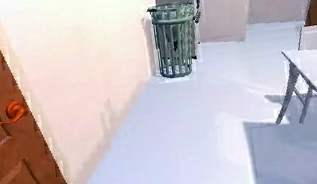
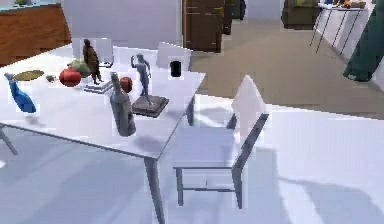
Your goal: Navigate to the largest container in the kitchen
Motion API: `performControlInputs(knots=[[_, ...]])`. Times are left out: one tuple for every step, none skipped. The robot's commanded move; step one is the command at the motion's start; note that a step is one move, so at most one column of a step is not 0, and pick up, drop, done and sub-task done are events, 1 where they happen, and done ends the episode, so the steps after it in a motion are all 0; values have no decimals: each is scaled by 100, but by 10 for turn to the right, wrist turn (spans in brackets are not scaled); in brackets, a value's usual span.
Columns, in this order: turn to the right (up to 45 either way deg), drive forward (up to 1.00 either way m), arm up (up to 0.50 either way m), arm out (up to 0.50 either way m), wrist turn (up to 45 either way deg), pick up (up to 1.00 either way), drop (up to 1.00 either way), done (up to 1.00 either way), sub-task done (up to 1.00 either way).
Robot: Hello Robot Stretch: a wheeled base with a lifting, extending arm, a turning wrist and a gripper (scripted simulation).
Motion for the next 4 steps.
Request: performControlInputs(knots=[[0, 10, 0, 0, 0, 0, 0, 0, 0], [150, 0, 0, 0, 0, 0, 0, 0, 0], [0, 100, 0, 0, 0, 0, 0, 0, 0], [30, 0, 0, 0, 0, 0, 0, 0, 0]])
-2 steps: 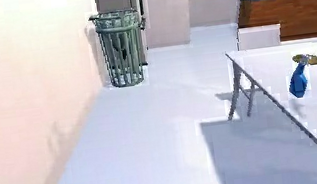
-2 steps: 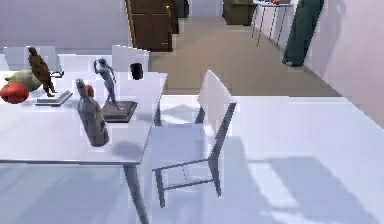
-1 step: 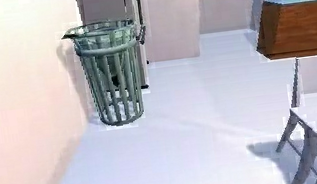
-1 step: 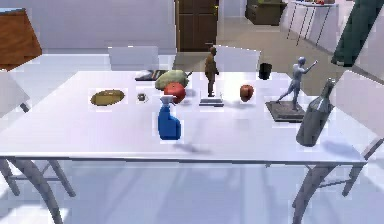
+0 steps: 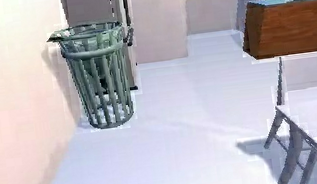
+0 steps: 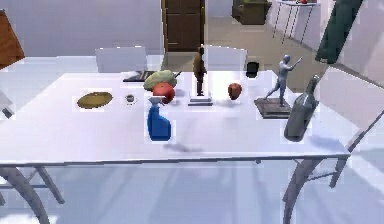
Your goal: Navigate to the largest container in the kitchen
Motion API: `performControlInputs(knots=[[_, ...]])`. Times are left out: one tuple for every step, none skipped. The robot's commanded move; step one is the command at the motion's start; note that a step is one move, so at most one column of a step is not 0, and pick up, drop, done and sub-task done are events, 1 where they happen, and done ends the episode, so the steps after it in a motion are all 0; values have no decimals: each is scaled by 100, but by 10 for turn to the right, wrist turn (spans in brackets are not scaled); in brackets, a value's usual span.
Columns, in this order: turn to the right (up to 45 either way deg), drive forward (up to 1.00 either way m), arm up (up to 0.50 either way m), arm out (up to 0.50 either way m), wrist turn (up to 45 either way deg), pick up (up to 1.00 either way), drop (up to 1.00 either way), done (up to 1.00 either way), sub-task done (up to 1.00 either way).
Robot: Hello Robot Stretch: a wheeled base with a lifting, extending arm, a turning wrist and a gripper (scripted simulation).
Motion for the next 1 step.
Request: performControlInputs(knots=[[0, 80, 0, 0, 0, 0, 0, 0, 0]])
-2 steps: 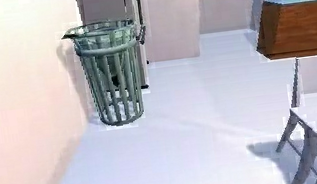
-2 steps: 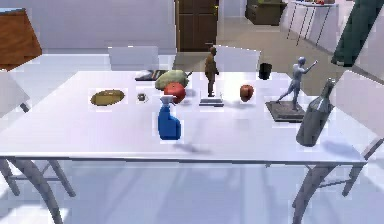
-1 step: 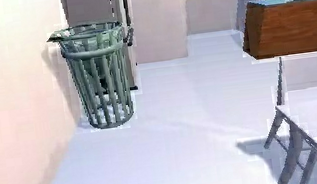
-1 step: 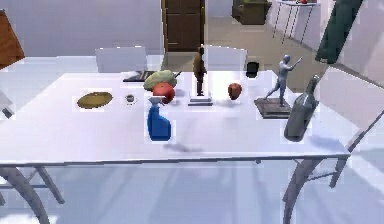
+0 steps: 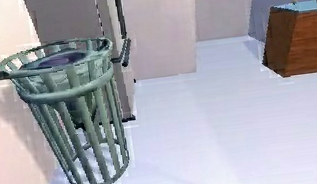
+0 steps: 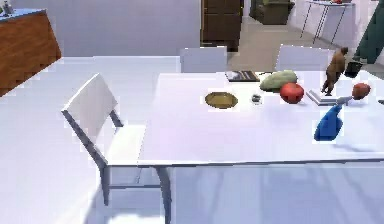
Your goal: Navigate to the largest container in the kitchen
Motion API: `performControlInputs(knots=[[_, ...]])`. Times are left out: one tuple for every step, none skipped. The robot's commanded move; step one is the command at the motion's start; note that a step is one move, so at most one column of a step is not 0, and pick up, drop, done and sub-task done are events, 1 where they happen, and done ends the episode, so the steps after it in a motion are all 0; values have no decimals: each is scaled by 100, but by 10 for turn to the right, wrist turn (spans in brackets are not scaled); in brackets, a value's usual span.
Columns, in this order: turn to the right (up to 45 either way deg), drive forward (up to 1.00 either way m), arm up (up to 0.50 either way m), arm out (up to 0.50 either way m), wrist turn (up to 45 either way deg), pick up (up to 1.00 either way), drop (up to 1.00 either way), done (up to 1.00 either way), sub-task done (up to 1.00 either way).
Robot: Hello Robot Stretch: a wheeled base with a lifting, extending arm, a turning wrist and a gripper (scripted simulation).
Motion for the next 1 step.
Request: performControlInputs(knots=[[450, 0, 0, 0, 0, 0, 0, 0, 0]])
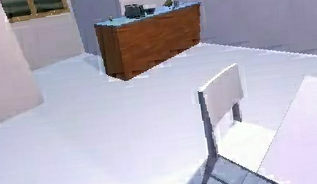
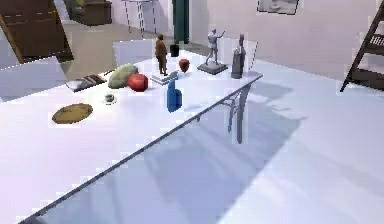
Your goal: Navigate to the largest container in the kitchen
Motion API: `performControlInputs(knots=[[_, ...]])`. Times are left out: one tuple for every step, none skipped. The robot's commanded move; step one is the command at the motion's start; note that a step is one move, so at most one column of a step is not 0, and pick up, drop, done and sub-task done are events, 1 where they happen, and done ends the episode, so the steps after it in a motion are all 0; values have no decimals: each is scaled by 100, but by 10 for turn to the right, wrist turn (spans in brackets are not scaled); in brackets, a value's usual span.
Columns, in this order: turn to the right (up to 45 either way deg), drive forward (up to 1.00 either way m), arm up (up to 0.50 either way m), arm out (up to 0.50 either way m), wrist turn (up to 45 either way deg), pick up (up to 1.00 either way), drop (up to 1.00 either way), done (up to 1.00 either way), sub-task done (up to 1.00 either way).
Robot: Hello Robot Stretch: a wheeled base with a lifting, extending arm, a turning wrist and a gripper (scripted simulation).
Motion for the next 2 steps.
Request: performControlInputs(knots=[[450, 0, 0, 0, 0, 0, 0, 0, 0], [450, 0, 0, 0, 0, 0, 0, 0, 0]])
